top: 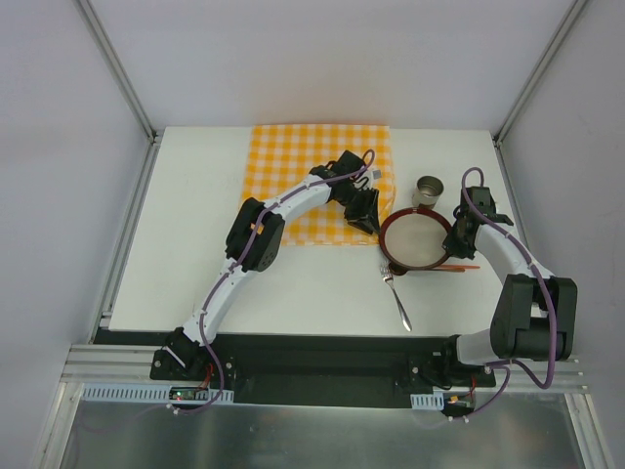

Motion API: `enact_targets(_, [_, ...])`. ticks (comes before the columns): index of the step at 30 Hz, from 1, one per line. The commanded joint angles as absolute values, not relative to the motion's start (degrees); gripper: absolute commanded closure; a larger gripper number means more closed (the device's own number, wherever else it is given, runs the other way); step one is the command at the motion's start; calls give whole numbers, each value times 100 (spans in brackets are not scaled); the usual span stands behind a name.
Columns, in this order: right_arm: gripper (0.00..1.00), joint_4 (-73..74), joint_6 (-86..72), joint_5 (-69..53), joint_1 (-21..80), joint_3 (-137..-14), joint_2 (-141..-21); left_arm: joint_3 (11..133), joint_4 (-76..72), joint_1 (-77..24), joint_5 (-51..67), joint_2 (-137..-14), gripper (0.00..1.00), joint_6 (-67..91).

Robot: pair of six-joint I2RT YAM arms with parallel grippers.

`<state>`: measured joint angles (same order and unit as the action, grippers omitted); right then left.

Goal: Set the dinner table for one person
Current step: Pick up the plate at the center of the board.

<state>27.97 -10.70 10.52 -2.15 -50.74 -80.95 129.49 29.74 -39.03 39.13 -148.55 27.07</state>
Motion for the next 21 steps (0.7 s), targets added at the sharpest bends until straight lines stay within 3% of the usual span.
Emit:
enact_targets(1, [99, 3067, -932, 1274, -176, -5124, -7972, 13078, 2874, -3920, 4140, -14915, 67, 2821])
enact_targets(21, [99, 3006, -940, 1204, -176, -5124, -8086, 12999, 2848, -3920, 4140, -14713, 68, 2812])
